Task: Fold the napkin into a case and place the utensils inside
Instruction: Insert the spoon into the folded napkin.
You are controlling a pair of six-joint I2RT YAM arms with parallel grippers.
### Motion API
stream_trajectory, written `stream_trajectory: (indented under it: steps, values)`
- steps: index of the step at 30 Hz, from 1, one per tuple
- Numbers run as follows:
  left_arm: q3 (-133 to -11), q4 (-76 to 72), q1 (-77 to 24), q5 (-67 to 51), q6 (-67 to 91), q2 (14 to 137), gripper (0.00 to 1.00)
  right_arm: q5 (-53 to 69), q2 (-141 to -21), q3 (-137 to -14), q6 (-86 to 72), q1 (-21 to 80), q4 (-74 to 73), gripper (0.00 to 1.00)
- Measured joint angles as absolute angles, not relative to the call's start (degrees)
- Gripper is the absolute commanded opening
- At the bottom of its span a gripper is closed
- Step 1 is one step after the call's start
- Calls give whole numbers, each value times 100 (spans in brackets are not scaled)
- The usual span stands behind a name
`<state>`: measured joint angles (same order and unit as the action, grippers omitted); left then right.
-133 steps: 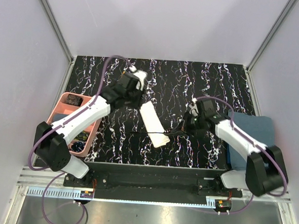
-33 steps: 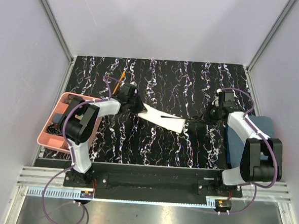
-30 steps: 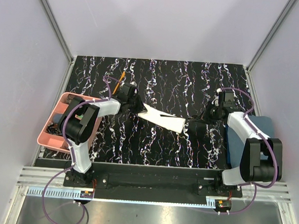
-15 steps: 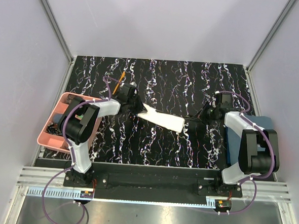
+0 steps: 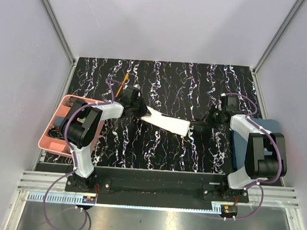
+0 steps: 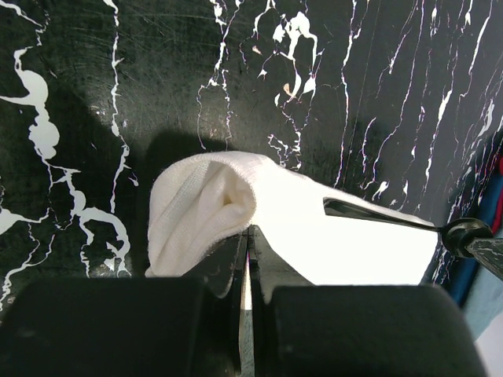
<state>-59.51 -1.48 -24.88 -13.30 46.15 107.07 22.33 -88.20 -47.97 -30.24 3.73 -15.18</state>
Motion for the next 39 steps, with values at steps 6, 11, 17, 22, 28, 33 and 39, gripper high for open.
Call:
stream_trajectory:
  steps: [6, 11, 17, 22, 28, 33, 39]
  values:
    - [-5951, -148, -2488, -1330, 4615, 10707, 4, 2206, -8764, -4764, -2934, 377, -1592, 0]
    - [-5951, -148, -2488, -1330, 4615, 10707, 4, 2226, -8597, -4668, -2888, 377, -1638, 0]
    - [-5951, -154, -2488, -1330, 4626, 10707, 4, 2362, -8602, -4644, -2921, 478, -1608, 0]
    - [-5948, -156, -2488, -1328, 4644, 10707, 4, 2418, -8746, -4644, -3127, 587, -1431, 0]
    - [-5940, -169, -2508, -1328, 4657, 10707, 4, 2484, -9067, -4646, -3494, 716, -1111, 0]
    - [-5900, -217, -2523, -1328, 4663, 10698, 4, 2502, -9170, -4644, -3800, 851, -895, 0]
    - [-5822, -174, -2563, -1286, 4668, 10503, 18, 2493, -9170, -4644, -4091, 926, -731, 0]
